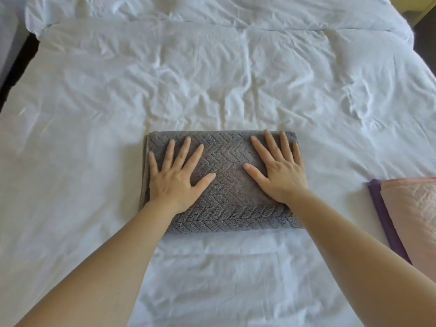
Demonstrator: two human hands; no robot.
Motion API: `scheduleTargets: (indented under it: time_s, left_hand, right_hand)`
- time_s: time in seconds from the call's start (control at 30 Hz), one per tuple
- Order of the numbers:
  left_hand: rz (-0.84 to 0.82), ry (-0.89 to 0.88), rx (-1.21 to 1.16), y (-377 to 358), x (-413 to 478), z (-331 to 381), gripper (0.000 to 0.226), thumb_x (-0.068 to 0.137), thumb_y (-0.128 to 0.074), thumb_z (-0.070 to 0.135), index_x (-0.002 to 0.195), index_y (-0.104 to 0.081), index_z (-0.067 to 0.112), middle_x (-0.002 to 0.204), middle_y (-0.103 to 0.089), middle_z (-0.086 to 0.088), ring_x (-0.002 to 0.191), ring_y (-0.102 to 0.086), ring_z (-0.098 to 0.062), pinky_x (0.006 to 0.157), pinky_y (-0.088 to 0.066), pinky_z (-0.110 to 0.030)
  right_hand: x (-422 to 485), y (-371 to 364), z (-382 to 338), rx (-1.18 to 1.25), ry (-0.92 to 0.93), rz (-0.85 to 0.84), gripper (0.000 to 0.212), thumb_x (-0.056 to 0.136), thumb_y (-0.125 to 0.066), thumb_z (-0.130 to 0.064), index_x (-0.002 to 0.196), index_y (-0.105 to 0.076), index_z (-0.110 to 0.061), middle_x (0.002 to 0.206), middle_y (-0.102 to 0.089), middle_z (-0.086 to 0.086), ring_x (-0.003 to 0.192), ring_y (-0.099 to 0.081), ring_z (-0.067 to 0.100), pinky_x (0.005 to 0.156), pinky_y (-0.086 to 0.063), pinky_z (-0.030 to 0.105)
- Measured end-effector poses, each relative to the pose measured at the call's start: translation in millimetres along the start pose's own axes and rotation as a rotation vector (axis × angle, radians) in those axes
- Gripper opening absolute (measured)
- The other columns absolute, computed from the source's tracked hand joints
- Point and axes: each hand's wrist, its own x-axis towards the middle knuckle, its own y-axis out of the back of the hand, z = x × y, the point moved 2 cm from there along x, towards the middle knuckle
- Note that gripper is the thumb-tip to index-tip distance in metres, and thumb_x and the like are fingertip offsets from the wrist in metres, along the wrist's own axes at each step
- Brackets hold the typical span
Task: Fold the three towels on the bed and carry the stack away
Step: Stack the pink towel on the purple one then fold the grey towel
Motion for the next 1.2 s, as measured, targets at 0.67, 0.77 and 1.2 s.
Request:
scheduleTargets:
  time_s: [0.67, 0.77, 1.2]
  left_hand:
    - [0.154, 0.119, -0.103, -11.9, -9.7, -5.3, 0.082, 0.081, -0.018, 0.080, 0.150, -0.001, 0.038, 0.161, 0.006, 0.003, 0.148, 0.004, -0.020, 0.116, -0.006, -0.056]
    - [0.234, 0.457, -0.348, -3.5, -31.5, -27.0, 0.089, 0.081, -0.045, 0.073, 0.149, -0.019, 0.023, 0.156, -0.021, -0.013, 0.139, -0.027, -0.036, 0.109, -0.028, -0.054]
    - [0.127, 0.421, -0.827, 49.9, -29.3, -15.2, 0.047, 0.087, -0.052, 0.059, 0.095, -0.057, 0.014, 0.086, -0.058, 0.000, 0.086, -0.055, -0.026, 0.071, -0.039, -0.034]
  right_hand:
    - [-1.3, -25.6, 26.6, 0.246, -0.089, 0.068, 0.072, 0.084, -0.026, -0.076, 0.145, 0.003, -0.050, 0.159, 0.007, -0.016, 0.147, 0.007, 0.012, 0.118, -0.003, 0.039]
    - [-13.3, -22.1, 42.9, 0.559, -0.336, 0.092, 0.076, 0.084, -0.047, -0.064, 0.147, -0.011, -0.044, 0.159, -0.008, -0.005, 0.143, -0.019, 0.027, 0.113, -0.022, 0.044]
    - [-88.0, 42.1, 67.2, 0.875, -0.455, 0.153, 0.056, 0.097, -0.046, -0.035, 0.147, -0.023, -0.024, 0.145, -0.042, 0.006, 0.131, -0.041, 0.020, 0.104, -0.031, 0.030]
